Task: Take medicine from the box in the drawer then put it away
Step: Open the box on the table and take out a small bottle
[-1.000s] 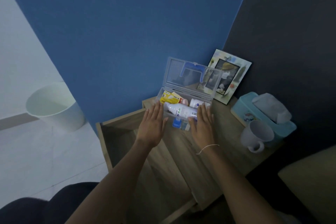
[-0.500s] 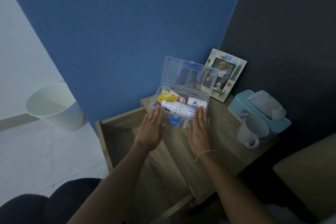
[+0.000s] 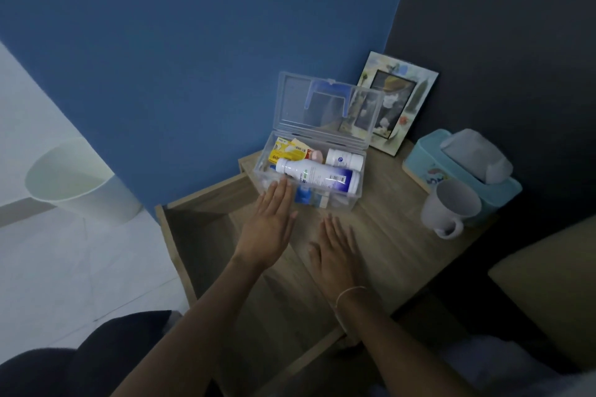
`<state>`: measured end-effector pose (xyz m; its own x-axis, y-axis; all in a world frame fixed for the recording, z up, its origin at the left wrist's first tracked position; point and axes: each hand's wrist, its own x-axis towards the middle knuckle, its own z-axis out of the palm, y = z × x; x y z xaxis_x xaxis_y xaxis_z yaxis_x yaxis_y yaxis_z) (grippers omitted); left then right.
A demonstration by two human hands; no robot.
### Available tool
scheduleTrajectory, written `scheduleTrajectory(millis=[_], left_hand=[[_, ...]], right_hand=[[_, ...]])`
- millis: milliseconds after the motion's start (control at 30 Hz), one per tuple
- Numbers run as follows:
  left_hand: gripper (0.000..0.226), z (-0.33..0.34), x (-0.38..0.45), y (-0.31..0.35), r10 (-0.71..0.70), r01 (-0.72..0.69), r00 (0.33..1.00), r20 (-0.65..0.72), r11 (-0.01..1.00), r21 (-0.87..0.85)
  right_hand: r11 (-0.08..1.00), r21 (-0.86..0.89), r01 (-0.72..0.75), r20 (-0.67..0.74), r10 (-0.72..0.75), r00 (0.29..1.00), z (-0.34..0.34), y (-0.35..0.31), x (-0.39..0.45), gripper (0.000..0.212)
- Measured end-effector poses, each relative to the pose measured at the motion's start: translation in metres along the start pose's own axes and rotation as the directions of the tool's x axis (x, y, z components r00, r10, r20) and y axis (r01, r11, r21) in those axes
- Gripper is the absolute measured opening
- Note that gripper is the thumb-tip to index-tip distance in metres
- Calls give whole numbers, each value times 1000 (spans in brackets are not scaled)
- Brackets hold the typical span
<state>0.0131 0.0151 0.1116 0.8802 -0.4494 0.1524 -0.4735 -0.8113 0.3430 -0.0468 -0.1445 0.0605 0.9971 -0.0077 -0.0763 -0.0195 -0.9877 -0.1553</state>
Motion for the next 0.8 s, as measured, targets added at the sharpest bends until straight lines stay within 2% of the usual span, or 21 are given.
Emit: scheduleTrajectory(millis=[100, 233, 300, 367, 433, 533, 733, 800], left_hand=[[54, -16, 23, 4, 26, -30, 995, -97, 999, -38], [43, -36, 71, 7, 31, -48, 980, -195, 995, -83], [39, -41, 100, 6, 35, -47, 989, -145, 996, -80], [36, -42, 127, 6, 26, -29, 999, -36, 997, -78], [31, -40, 147, 8, -22, 34, 996, 81, 987, -157], [32, -34, 170, 13, -98, 133, 981, 168, 969, -207], [47, -25, 187, 18, -187, 206, 963, 195, 975, -79], [50, -22, 188, 22, -191, 210, 966, 176, 973, -95]], right_hand=[[998, 19, -62, -79, 63, 995, 0, 2, 1, 67], [989, 109, -101, -161, 118, 980, 4, 1, 0, 63], [988, 110, -107, -178, 126, 976, 7, 2, 0, 60], [989, 101, -109, -177, 126, 976, 8, 3, 0, 59], [990, 86, -113, -172, 127, 977, 9, 3, -1, 58], [989, 91, -116, -168, 130, 977, 9, 3, -2, 60], [988, 103, -114, -180, 131, 975, 6, 1, -2, 59], [988, 105, -113, -170, 129, 977, 6, 1, -2, 59]])
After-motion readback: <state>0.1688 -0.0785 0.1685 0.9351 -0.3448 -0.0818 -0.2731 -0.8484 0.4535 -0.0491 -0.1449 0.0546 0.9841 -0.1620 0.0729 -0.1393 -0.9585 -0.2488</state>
